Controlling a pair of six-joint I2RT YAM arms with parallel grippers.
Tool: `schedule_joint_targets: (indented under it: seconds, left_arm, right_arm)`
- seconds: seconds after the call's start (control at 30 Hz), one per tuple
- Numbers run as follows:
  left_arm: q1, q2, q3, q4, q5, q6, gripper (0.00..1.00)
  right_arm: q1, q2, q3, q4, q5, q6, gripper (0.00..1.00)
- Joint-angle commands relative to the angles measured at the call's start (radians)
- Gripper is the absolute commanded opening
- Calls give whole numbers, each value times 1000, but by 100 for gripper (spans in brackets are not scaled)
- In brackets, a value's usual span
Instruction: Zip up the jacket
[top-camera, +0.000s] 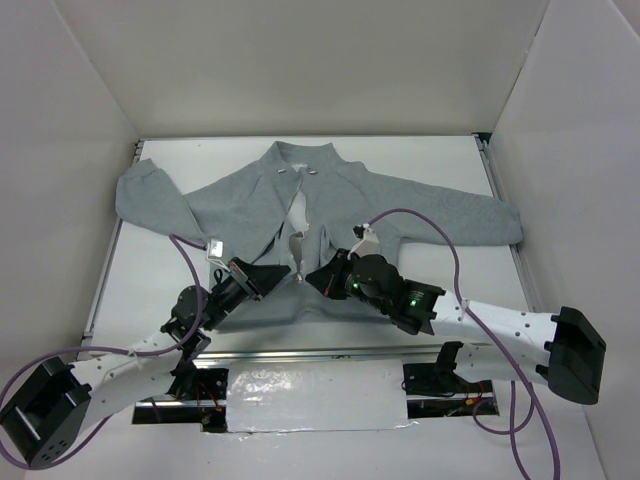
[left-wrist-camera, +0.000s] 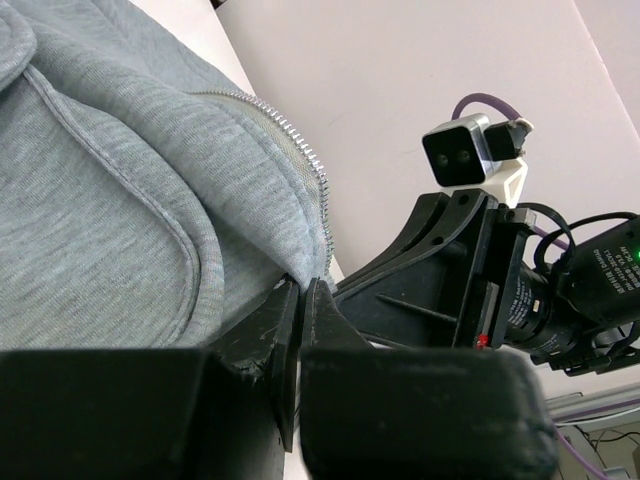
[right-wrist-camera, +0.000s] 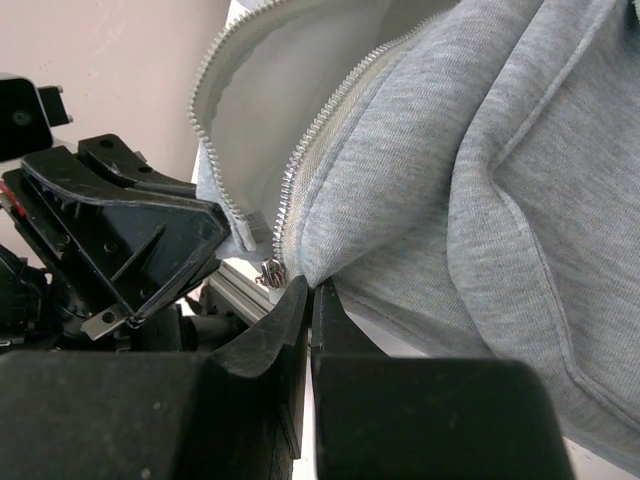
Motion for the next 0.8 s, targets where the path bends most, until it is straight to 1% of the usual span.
schedule_joint_targets:
  seconds: [0.0, 0.77]
  left_arm:
    - [-10, -19, 2, 67, -7, 12, 0]
    - [-21, 17, 10, 90, 11, 15, 0]
  right_arm:
    - [11, -36, -6, 85, 13, -6, 0]
    - [11, -29, -3, 98, 9, -13, 0]
